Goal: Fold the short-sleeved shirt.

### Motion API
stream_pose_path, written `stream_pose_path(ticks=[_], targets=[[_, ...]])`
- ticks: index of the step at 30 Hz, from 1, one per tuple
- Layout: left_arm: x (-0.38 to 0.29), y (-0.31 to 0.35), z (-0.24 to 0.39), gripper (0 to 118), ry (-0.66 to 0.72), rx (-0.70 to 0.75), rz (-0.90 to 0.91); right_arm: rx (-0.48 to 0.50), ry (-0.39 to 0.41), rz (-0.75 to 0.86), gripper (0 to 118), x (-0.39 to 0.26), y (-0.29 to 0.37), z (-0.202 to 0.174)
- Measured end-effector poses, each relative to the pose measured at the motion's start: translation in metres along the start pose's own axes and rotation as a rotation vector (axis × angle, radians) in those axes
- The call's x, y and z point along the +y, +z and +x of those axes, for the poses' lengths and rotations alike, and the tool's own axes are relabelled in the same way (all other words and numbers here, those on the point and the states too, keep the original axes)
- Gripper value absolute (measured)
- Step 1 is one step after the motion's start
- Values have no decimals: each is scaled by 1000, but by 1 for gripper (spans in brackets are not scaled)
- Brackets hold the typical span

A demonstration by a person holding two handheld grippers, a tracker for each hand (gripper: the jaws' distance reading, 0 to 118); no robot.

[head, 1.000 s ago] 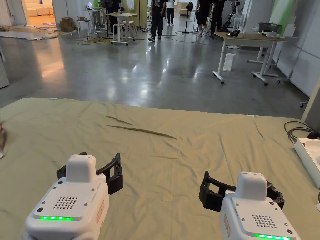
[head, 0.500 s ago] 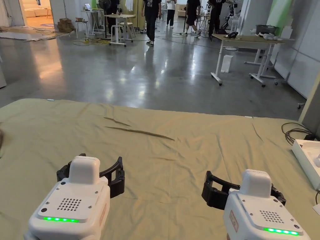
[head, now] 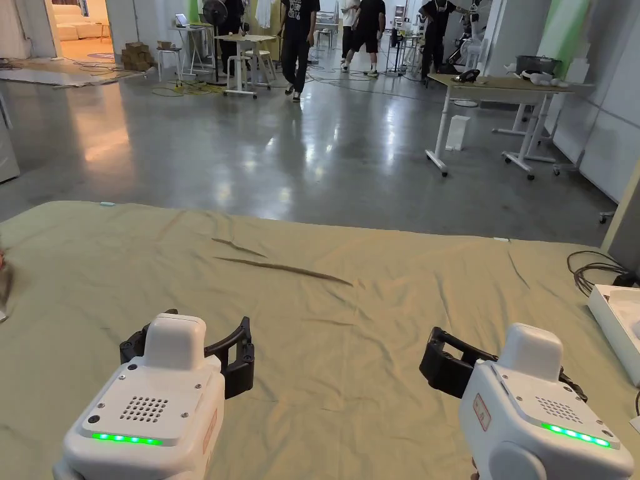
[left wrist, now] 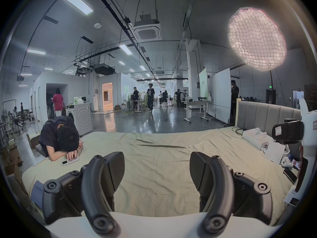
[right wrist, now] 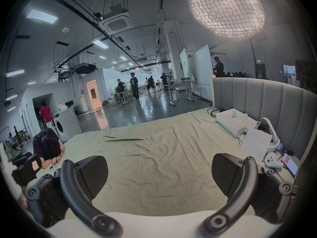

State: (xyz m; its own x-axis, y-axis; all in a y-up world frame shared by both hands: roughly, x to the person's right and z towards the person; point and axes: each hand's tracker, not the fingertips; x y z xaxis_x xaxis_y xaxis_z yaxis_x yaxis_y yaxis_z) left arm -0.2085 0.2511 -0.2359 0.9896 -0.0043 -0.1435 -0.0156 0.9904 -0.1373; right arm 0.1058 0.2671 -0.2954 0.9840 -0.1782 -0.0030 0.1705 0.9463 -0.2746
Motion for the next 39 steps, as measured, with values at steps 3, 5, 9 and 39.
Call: stream_pose_path(ticks=[3,5,9,39], targets=[[0,0,0,82,6,-9,0,-16,-31,-27,118,4,0,-4],[-1,1,1,82,5,-11,-3,-32,-32,-41,118,6,0,-8],[-2,1,3,82,-7,-13,-3,-35,-15,-53,118,4,0,-11],[-4,1,-5,87,18,-23,-3,27,38,-3,118,-10,5,-24]])
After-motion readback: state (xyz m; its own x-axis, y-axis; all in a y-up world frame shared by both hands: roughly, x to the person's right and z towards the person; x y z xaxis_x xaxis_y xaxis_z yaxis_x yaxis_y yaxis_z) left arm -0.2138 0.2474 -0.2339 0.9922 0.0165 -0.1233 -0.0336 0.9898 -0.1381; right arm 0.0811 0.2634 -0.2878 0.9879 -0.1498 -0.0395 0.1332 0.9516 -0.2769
